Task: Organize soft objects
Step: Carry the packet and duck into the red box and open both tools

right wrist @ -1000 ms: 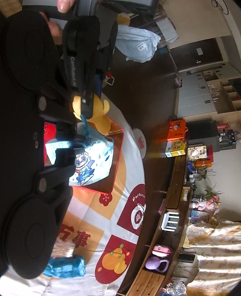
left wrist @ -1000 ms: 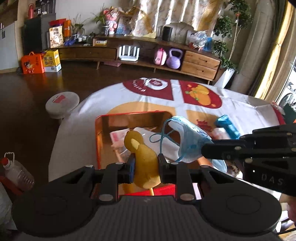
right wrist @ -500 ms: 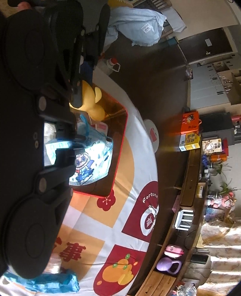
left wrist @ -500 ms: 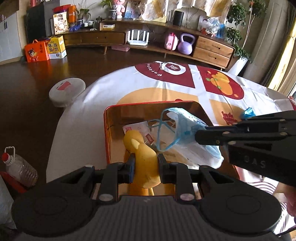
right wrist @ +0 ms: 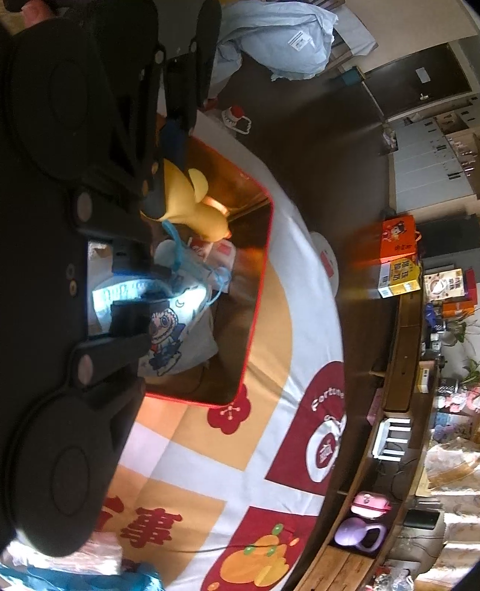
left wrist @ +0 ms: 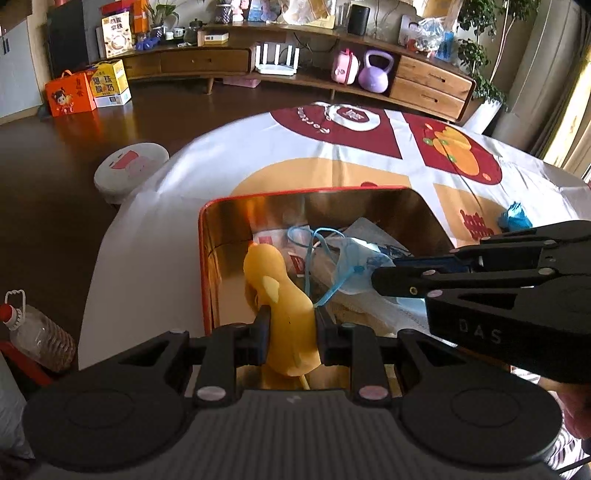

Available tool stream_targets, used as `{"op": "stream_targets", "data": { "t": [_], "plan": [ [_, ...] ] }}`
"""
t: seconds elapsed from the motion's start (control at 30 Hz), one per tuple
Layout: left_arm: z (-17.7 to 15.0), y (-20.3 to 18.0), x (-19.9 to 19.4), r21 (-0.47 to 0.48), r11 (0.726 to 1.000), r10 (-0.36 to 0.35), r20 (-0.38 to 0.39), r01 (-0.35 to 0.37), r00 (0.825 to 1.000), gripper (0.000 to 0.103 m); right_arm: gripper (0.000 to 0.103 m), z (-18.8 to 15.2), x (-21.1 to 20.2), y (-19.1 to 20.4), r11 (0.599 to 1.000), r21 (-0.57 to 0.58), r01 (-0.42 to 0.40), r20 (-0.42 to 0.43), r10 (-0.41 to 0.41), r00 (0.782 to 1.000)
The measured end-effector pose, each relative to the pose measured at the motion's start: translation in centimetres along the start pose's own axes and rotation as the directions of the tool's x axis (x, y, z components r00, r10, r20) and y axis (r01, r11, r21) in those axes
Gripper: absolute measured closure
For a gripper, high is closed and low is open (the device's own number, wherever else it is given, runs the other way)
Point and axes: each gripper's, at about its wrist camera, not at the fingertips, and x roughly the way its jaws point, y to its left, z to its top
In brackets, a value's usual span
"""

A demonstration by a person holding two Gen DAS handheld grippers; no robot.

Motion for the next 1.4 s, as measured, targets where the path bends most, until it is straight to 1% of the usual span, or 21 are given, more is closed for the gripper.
{"op": "stream_targets", "data": {
  "t": [0.07,0.4,0.5,0.67,0.8,0.87,0.93,1.0,1.07,1.23,1.3,1.33,1.4],
  "plan": [
    [0.0,0.0,0.1,0.000,1.000,0.000,-0.005,0.000,1.000,0.079,0.086,-0.1,0.0,0.1,1.000,0.000,-0.002,-0.005,0.002,1.000],
    [-0.2,-0.3,-0.9,-0.005,1.000,0.026,-0.008,-0.026,1.000,0.078,0.074,-0.5,-1.3,0.1,1.000,0.010,0.004,-0.014,-0.004,1.000],
    [-0.5,-0.4,-1.4,-0.003,1.000,0.028,-0.011,-0.028,1.000,0.077,0.070,-0.9,-2.1,0.2,1.000,0.014,0.000,-0.009,0.000,1.000],
    [-0.9,-0.6,-2.7,-0.017,1.000,0.015,0.002,-0.015,1.000,0.077,0.061,-1.2,-3.7,0.4,1.000,0.006,-0.003,0.012,0.003,1.000],
    [-0.9,-1.0,-3.9,-0.015,1.000,0.013,0.020,-0.013,1.000,0.077,0.057,-1.4,-5.1,0.5,1.000,0.007,-0.008,0.034,0.008,0.999],
    [-1.0,-1.1,-4.5,-0.019,1.000,0.010,0.029,-0.009,1.000,0.072,0.054,-1.6,-5.9,0.5,1.000,0.011,-0.010,0.046,0.010,0.999],
    [-1.2,-1.3,-5.1,-0.028,1.000,0.015,0.042,-0.014,0.999,0.055,0.054,-1.8,-6.7,0.6,1.000,0.017,-0.011,0.057,0.010,0.998],
    [-1.4,-1.4,-5.8,-0.033,0.999,0.018,0.061,-0.016,0.998,0.046,0.051,-2.0,-7.5,0.4,1.000,0.024,-0.015,0.068,0.014,0.998],
    [-1.5,-1.6,-6.3,-0.038,0.999,0.017,0.068,-0.014,0.998,0.045,0.045,-2.3,-8.5,0.3,1.000,0.026,-0.016,0.083,0.014,0.996],
    [-1.8,-2.8,-7.7,-0.026,1.000,0.011,0.085,-0.009,0.996,0.045,0.038,-3.5,-11.0,0.1,0.999,0.032,-0.022,0.119,0.018,0.993],
    [-1.9,-3.3,-8.3,-0.022,1.000,0.005,0.094,-0.003,0.996,0.044,0.037,-4.0,-12.0,-0.1,0.999,0.034,-0.028,0.130,0.024,0.991],
    [-2.0,-3.7,-8.6,-0.022,1.000,0.003,0.098,-0.001,0.995,0.039,0.035,-4.3,-12.6,-0.3,0.999,0.036,-0.030,0.135,0.025,0.990],
    [-2.2,-4.3,-9.2,-0.020,1.000,-0.006,0.110,0.008,0.994,0.035,0.030,-5.0,-13.7,-0.5,0.999,0.039,-0.029,0.150,0.023,0.988]
  ]
}}
